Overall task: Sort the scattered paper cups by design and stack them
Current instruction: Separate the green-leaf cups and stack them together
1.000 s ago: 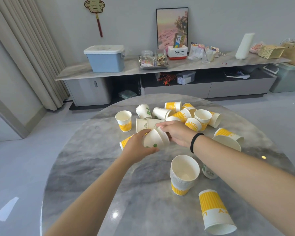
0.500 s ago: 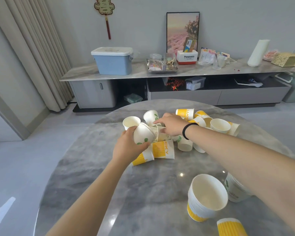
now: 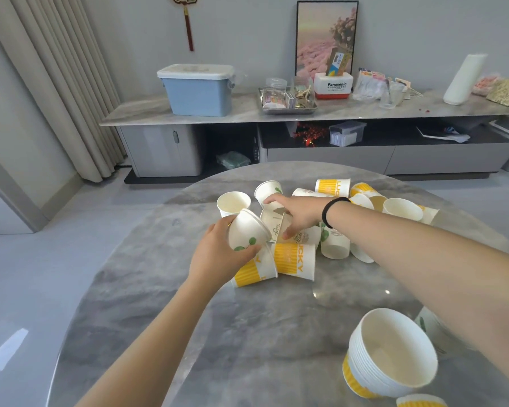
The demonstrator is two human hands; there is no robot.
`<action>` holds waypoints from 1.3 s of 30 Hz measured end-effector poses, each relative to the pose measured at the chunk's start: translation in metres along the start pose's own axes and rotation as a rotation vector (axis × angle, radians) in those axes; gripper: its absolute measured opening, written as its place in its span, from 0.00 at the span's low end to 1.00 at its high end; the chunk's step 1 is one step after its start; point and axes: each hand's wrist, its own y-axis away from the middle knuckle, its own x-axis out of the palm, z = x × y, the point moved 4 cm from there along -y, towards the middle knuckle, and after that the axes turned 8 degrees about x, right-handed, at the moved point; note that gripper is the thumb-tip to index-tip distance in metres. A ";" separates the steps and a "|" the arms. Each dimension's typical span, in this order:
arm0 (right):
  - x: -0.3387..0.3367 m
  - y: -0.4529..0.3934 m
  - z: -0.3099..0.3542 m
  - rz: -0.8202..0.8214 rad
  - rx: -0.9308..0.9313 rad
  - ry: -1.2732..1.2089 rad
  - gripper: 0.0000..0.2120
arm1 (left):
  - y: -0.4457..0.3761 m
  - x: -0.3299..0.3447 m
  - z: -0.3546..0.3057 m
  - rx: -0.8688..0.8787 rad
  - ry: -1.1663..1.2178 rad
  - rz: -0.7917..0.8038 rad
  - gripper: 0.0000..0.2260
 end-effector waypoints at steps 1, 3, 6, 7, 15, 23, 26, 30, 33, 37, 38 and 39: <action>-0.001 -0.001 0.005 0.015 -0.021 0.049 0.46 | 0.001 -0.001 0.000 0.004 0.001 0.000 0.30; -0.002 -0.004 0.014 0.045 -0.056 0.139 0.47 | 0.001 -0.002 0.001 0.007 0.002 -0.004 0.30; 0.002 -0.008 0.023 0.058 -0.056 0.253 0.40 | 0.001 -0.001 0.002 0.002 0.012 -0.009 0.30; 0.002 -0.008 0.024 0.050 -0.051 0.266 0.35 | 0.001 -0.001 0.001 0.003 0.013 -0.007 0.31; -0.006 -0.003 -0.001 -0.026 -0.005 0.034 0.17 | 0.002 -0.002 0.000 0.008 0.017 0.003 0.31; -0.043 0.027 -0.020 -0.105 -0.038 -0.403 0.11 | 0.000 -0.003 -0.010 0.049 -0.071 0.004 0.32; -0.058 0.037 -0.028 -0.189 -0.056 -0.586 0.18 | -0.001 -0.002 -0.013 0.056 -0.066 0.000 0.32; -0.054 0.044 -0.019 -0.151 -0.082 -0.811 0.19 | -0.002 0.001 -0.021 0.073 -0.013 -0.009 0.32; -0.037 0.049 0.000 -0.032 -0.067 -0.780 0.18 | -0.002 0.005 -0.029 0.086 0.043 -0.027 0.31; -0.021 0.050 0.018 0.064 -0.004 -0.547 0.27 | -0.005 0.003 -0.029 0.061 0.088 -0.082 0.32; -0.019 0.048 0.021 0.019 -0.009 -0.559 0.26 | -0.006 0.003 -0.028 0.056 0.079 -0.082 0.32; -0.017 0.044 0.023 -0.031 -0.021 -0.593 0.24 | -0.006 0.004 -0.027 0.050 0.070 -0.078 0.31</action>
